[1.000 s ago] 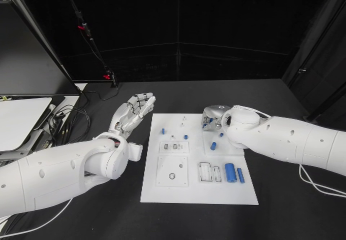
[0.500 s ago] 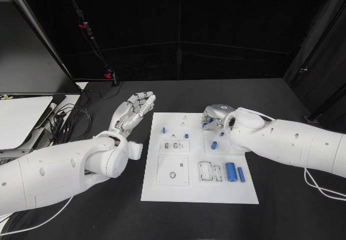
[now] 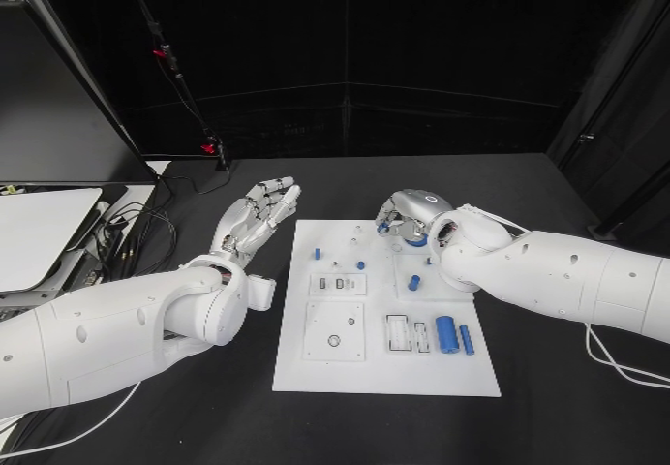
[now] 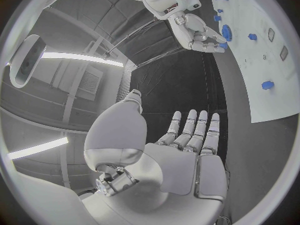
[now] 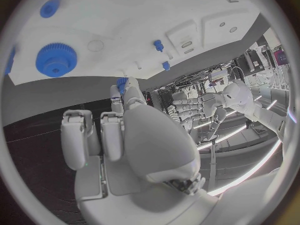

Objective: Assemble the parts on the task board

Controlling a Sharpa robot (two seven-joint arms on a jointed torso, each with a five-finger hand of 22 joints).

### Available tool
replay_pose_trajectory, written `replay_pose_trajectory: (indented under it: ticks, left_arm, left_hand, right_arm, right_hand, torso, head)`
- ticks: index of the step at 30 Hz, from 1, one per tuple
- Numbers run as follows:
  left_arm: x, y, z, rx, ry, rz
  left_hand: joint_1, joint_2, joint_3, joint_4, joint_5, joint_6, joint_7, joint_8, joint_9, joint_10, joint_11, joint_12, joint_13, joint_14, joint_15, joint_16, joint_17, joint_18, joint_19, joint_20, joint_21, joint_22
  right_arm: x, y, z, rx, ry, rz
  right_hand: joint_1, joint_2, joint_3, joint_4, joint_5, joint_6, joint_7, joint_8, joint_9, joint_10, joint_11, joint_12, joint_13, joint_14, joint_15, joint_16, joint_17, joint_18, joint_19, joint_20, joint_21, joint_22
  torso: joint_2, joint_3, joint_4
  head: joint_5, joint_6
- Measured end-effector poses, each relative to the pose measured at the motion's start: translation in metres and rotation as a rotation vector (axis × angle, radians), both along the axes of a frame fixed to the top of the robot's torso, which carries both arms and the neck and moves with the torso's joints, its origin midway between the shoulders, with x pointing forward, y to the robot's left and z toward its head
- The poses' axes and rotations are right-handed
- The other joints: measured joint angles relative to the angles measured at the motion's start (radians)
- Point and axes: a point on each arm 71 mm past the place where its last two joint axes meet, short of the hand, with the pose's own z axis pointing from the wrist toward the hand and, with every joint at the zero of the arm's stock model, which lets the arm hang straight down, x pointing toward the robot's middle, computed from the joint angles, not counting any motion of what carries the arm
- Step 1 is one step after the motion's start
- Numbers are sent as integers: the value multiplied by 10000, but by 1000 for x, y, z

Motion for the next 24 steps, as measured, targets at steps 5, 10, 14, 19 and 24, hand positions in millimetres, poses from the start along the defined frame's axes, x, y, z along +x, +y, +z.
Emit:
replay_pose_trajectory:
  ticks: [5,10,14,19,24]
  left_arm:
    - [0,0,0,0,6,-9]
    - [-1,0,0,3,9,-9]
    - [-1,0,0,2,11,-14]
    - [-1,-1,0,1,12,-17]
    - [-1,0,0,2,12,-13]
  left_hand:
    - [0,0,0,0,0,0,0,-54,-20,-22,-22,0,0,0,0,0,0,0,0,0,0,0]
    - [-81,-82,0,0,0,-35,-35,-55,-50,-36,-37,-38,0,0,0,0,0,0,0,0,0,0]
    - [-79,-82,0,0,0,-35,-35,-55,-54,-36,-37,-38,0,0,0,0,0,0,0,0,0,0]
    - [-79,-82,0,0,0,-34,-35,-54,-53,-36,-37,-38,1,0,0,0,0,0,0,0,0,0]
    - [-79,-82,0,0,-1,-34,-35,-54,-53,-35,-37,-38,1,0,0,0,0,0,0,0,0,0]
  right_arm:
    - [6,11,0,177,-55,111]
    - [12,21,-1,260,-60,187]
    - [17,27,-2,268,-63,196]
    - [23,31,-2,234,-77,134]
    - [28,34,-3,156,-107,47]
  right_hand:
    - [39,-39,-25,30,0,1,2,-57,-8,36,36,-87,1,0,0,0,-1,0,38,37,0,0]
    - [39,-40,2,57,0,2,2,-108,-13,35,36,-166,1,0,0,0,-1,0,38,37,0,0]
    - [92,-93,29,83,0,2,3,-109,-14,35,36,-222,1,0,0,0,-2,0,37,37,0,0]
    - [92,-93,2,110,0,2,3,-173,-15,35,36,-254,1,-36,36,0,-2,0,37,37,0,0]
    - [92,-94,28,135,0,32,34,-215,-20,34,36,-286,1,1,72,0,-3,-1,37,37,0,0]
  torso:
    - [3,1,10]
    - [11,0,10]
    - [14,0,10]
    - [18,0,15]
    - [18,1,15]
  head:
    - [0,-10]
    - [12,-11]
    - [26,-16]
    - [61,-33]
    - [91,-61]
